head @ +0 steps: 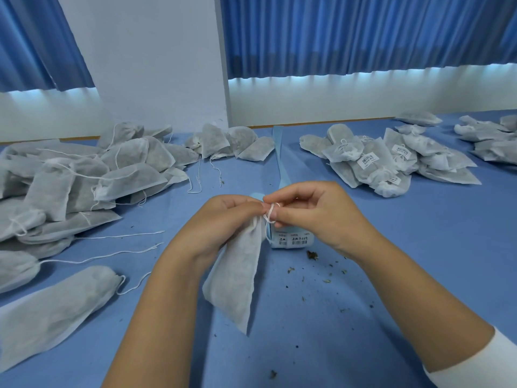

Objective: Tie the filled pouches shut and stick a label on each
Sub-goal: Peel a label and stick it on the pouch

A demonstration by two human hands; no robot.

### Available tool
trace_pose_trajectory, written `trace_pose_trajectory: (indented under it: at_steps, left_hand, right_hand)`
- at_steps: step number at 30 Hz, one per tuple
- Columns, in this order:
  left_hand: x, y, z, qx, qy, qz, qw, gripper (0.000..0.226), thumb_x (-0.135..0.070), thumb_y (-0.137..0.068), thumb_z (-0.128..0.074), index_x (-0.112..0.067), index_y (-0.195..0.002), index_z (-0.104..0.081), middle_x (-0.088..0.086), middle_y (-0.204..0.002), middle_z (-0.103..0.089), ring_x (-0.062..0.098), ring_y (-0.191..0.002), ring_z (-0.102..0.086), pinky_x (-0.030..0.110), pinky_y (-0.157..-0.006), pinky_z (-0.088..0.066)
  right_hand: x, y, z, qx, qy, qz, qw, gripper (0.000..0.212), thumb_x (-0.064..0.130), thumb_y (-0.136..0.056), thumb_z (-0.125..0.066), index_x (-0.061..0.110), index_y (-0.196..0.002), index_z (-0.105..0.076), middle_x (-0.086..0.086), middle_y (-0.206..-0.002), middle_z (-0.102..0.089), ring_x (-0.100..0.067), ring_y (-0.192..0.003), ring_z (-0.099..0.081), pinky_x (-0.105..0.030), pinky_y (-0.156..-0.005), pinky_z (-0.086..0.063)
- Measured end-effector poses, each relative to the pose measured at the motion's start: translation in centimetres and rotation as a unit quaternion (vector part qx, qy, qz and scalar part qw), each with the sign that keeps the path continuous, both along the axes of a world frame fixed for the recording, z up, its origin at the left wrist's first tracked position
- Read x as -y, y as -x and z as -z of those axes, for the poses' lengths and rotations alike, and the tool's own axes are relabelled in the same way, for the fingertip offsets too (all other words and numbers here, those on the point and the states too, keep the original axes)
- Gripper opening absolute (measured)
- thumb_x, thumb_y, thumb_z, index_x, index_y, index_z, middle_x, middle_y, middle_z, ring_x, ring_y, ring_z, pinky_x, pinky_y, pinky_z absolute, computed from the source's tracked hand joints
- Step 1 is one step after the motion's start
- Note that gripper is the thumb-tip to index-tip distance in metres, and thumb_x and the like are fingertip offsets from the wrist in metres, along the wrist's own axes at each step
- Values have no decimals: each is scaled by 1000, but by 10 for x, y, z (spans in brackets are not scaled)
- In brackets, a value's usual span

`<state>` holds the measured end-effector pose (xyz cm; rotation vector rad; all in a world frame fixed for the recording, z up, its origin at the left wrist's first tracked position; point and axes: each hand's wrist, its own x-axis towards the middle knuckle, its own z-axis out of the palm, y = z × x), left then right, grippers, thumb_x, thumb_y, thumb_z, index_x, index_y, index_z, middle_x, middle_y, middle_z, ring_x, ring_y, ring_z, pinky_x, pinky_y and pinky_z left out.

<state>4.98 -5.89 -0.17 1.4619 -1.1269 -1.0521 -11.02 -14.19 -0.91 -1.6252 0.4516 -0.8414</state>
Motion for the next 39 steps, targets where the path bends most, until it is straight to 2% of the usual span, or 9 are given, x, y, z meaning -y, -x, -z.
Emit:
trace_pose_trajectory:
  at_steps: [8,15,18,22,28,31,33,36,39]
  left_hand:
    - [-1,0,-2,-82,-12,31,996,21,-18,-86,-66,-20,-68,-76,-3,-60,-62,6,-52,-57,17,-51,-47]
    - [1,-6,0,-148,-26,37,988,22,-33,-77,-65,-15,-77,-78,6,-83,-73,17,-66,-60,31,-71,-49]
    - [4,-6,4,-215,-46,38,975,26,-15,-94,-51,-1,-91,-73,15,-93,-73,18,-69,-67,27,-61,-56]
    - [6,-2,6,-221,-77,58,970,32,-3,-88,-49,-6,-74,-78,9,-78,-71,17,-65,-68,26,-59,-58]
    - [9,5,9,-248,-61,83,963,29,-5,-89,-48,2,-103,-72,20,-107,-74,23,-97,-74,30,-72,-60]
    - [6,10,7,-191,-58,97,975,44,-11,-97,-44,-13,-71,-79,7,-64,-72,6,-52,-66,15,-46,-50]
    - [7,12,7,-179,-56,96,977,44,-14,-97,-46,-16,-68,-79,5,-60,-71,2,-36,-48,11,-37,-36]
    - [10,10,10,-172,-60,103,978,32,-21,-94,-52,-16,-81,-80,5,-81,-76,2,-40,-42,13,-37,-30]
    - [10,9,12,-167,-69,115,977,24,-33,-79,-61,-20,-82,-81,-6,-75,-67,6,-55,-35,16,-42,-23]
  right_hand:
    - [-1,0,0,20,33,17,999,16,-4,-76,-75,5,-89,-76,-4,-82,-76,-11,-71,-71,-17,-67,-54]
    - [-1,3,-2,31,89,53,994,16,-5,-76,-75,3,-90,-76,-7,-84,-74,-14,-75,-71,-19,-72,-53]
    - [-2,3,-3,30,126,77,989,20,-7,-77,-75,8,-90,-76,-6,-85,-73,-10,-74,-69,-17,-72,-52]
    - [-3,2,-1,27,161,96,982,21,-5,-77,-75,12,-89,-76,-4,-87,-72,-9,-76,-68,-16,-72,-51]
    - [-1,3,0,29,187,116,975,18,-4,-79,-75,10,-90,-77,-4,-88,-71,-10,-74,-66,-22,-72,-51]
    - [-1,3,0,31,191,116,974,19,-4,-79,-74,11,-91,-77,-6,-89,-71,-11,-76,-67,-21,-73,-51]
    - [-1,2,1,32,191,117,974,19,-4,-79,-75,10,-90,-77,-7,-88,-71,-12,-77,-67,-20,-73,-51]
    - [-1,2,0,40,190,115,974,18,-6,-79,-74,7,-91,-76,-10,-88,-70,-16,-74,-67,-19,-71,-51]
    - [-1,3,-1,65,179,111,975,19,-9,-79,-72,5,-92,-75,-13,-87,-68,-24,-68,-66,-17,-66,-51]
